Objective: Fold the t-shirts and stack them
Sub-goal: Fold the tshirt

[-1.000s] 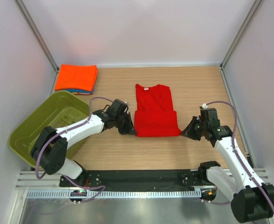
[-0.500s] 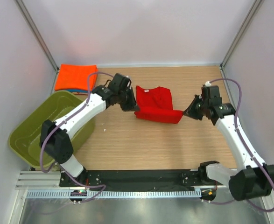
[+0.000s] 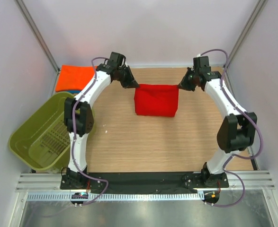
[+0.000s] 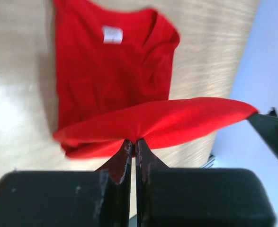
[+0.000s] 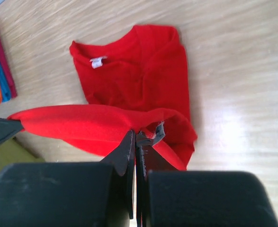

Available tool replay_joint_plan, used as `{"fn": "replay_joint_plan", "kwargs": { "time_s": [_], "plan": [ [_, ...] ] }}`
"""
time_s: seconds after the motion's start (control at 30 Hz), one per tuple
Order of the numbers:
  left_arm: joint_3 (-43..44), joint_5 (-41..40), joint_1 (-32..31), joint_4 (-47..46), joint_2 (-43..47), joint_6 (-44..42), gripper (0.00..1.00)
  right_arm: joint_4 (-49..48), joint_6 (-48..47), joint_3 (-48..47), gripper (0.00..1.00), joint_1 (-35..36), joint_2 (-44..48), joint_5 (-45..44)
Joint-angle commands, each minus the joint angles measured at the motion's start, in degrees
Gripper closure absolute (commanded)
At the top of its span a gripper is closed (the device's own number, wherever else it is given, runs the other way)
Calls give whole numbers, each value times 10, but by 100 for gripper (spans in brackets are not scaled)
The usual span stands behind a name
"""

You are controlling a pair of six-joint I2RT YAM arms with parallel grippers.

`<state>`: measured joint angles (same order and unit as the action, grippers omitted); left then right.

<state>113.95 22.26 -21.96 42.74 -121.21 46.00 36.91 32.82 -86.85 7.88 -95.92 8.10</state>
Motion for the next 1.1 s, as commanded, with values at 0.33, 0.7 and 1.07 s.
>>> {"fn": "replay_joint_plan", "kwargs": {
  "time_s": [0.33,0.7,1.07],
  "plan": [
    [231,133,80,-269,-259,101,82,-101,-28,-222,79,-25,-260,58],
    [76,142,88,-289,-157,28,75,-92,-90,-120,44,-38,-197,168],
    [54,182,34,-292,-162,-20,75,-101,-108,39,43,-38,-123,218]
  ]
}}
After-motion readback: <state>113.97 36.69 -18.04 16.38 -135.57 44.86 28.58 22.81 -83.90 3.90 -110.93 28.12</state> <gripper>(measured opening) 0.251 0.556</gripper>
